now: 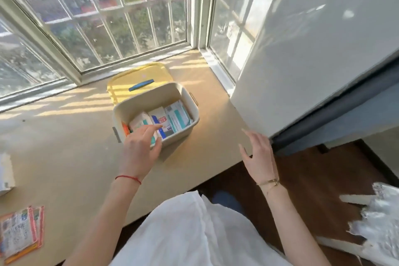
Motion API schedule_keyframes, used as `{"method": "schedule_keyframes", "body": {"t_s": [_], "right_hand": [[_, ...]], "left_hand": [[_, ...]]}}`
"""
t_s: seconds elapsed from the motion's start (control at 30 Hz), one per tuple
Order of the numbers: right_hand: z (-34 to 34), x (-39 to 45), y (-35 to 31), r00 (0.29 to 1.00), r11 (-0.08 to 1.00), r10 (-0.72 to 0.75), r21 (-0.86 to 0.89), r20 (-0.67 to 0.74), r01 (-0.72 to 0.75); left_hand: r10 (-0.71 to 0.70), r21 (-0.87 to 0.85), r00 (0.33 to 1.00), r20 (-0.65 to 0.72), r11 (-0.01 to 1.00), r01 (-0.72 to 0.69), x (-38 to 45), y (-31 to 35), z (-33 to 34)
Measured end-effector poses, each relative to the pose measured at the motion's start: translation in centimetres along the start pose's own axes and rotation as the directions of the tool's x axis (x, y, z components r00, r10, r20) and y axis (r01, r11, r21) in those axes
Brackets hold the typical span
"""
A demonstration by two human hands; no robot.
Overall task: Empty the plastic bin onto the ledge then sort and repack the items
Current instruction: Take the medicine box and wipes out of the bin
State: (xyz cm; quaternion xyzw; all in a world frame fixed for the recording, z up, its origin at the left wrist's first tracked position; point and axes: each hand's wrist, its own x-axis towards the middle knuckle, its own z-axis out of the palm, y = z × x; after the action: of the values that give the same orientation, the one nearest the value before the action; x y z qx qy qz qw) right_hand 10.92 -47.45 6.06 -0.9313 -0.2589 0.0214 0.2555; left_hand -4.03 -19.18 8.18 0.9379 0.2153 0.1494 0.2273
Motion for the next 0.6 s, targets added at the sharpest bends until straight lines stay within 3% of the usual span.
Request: {"method": "schedule_keyframes", "body": {"t_s": [0.17, 0.37, 0.6], "right_hand": [[1.4, 7.7, -0.6, 0.983, 0.987, -0.159, 0.047, 0.091, 0.156], [4.7, 15.2, -2.2, 0.911, 0.948, -0.319, 0.109, 0.263, 0.301], [12.9, 20.9, -5.2, 0.809, 0.911, -0.408, 0.238, 0.423, 0.336]], "left_hand": [[-0.214, -0.002, 0.975, -0.057, 0.977, 0.214, 2.6, -1.3, 0.8], [-0.529, -0.040, 0.839, -0.128, 0.848, 0.529, 4.2, -2.8, 2.0], [-0.662, -0.053, 0.733, -0.158, 0.747, 0.663, 5.2, -6.4, 4.6]]}}
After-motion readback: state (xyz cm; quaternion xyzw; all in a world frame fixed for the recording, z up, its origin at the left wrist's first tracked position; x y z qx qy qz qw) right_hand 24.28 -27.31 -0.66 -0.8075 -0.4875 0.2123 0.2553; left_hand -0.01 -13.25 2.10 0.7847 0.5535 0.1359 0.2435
